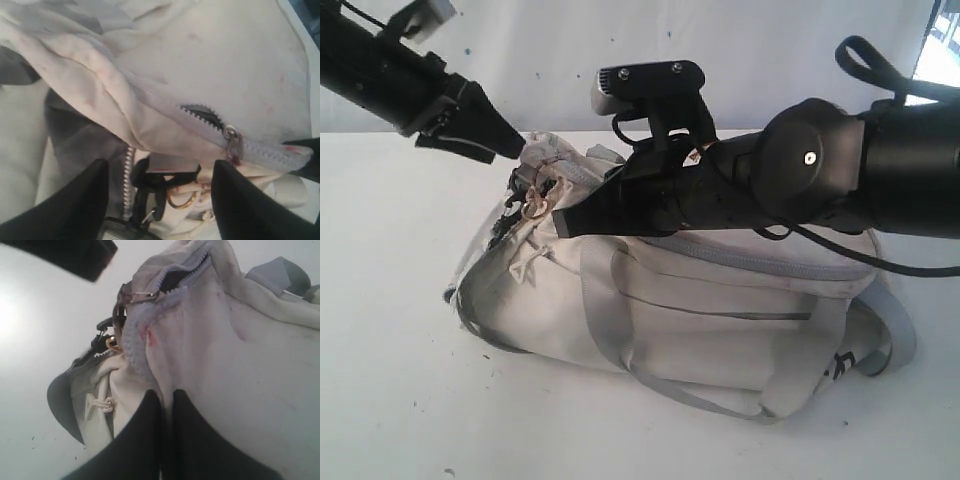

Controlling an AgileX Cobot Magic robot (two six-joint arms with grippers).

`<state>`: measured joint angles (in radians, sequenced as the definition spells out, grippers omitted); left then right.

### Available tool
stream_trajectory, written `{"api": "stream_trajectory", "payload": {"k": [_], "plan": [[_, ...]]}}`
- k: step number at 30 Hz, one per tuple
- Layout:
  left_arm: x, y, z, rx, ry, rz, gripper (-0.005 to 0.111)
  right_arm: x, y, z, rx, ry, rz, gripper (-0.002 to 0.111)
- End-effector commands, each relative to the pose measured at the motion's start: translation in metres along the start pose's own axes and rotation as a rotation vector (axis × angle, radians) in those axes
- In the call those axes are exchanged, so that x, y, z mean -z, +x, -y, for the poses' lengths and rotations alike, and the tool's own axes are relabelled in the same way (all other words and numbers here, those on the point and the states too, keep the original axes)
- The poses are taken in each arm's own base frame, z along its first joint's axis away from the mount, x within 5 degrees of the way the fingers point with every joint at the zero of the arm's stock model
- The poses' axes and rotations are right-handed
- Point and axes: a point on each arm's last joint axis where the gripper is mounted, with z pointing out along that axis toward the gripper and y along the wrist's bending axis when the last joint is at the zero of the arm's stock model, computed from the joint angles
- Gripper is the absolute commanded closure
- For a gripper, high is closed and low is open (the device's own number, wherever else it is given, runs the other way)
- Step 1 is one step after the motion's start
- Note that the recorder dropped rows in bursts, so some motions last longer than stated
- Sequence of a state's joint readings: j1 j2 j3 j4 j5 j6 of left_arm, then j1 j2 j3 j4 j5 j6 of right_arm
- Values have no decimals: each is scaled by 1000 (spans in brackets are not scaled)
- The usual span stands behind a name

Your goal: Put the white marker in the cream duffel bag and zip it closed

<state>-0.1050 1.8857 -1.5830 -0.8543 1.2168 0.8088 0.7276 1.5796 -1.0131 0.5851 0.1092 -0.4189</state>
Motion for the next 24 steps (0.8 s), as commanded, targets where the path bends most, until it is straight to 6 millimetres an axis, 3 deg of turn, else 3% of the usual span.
{"api": "stream_trajectory", "payload": {"k": [1,13,24], "plan": [[-17,11,14,-50,47,-52,43,3,-3,-2,6,-11,-1,108],[-22,18,13,-61,60,-71,43,3,5,-4,80,-38,-93,108],[-8,15,26,-98,52,-37,43,3,5,-3,111,-33,-94,108]]}}
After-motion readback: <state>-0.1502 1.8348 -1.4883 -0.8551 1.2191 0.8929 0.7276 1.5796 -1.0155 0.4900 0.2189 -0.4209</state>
